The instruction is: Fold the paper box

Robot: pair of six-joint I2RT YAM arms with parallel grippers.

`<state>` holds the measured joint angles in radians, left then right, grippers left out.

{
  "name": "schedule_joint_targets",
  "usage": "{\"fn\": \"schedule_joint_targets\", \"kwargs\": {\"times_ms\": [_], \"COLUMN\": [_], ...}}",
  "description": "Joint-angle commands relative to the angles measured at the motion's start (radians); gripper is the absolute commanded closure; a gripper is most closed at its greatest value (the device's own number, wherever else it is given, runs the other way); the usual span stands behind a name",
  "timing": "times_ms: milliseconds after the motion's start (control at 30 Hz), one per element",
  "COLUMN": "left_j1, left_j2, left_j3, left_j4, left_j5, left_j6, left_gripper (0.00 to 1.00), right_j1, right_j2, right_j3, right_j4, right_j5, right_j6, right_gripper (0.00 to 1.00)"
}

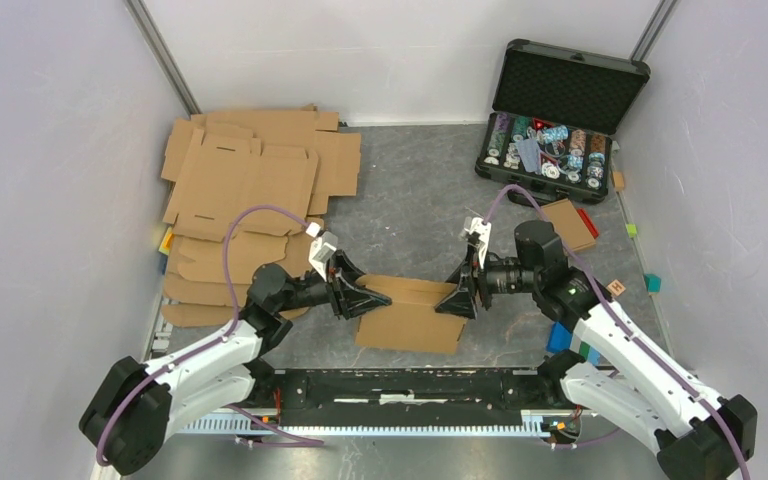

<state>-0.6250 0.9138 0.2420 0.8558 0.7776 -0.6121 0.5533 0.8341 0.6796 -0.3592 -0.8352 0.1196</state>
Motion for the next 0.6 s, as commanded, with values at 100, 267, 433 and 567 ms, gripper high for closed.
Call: {"fn": "schedule_joint_targets", "kwargs": {"times_ms": [100,267,433,567], "left_j1": [-0.002,-0.002,-0.002,-0.002], "left_j2": [0.038,0.064,0.066,0.059], "left_j3": [0.020,0.022,0.020,0.017], "left_j4": [-0.002,0.029,0.033,0.047], "left_j5": [0.036,0.055,0.057,0.059], "left_j6": [0.004,-0.008,-0.009,-0.017], "left_gripper": [0.80,0.80,0.80,0.80], "right_j1": [-0.012,0.003,0.003,0.003], "right_j2": [-0.001,0.022,-0.012,-0.122], "right_j3": [-0.039,-0.017,0.062,-0.026], "right_j4": [0.178,0.279,0.281,0.460], "right_j5": [0.029,0.144,0.375,0.530], "right_j6": [0.040,0.063,0.073,0.131], "right_gripper": [0.02,0.02,0.02,0.02]}}
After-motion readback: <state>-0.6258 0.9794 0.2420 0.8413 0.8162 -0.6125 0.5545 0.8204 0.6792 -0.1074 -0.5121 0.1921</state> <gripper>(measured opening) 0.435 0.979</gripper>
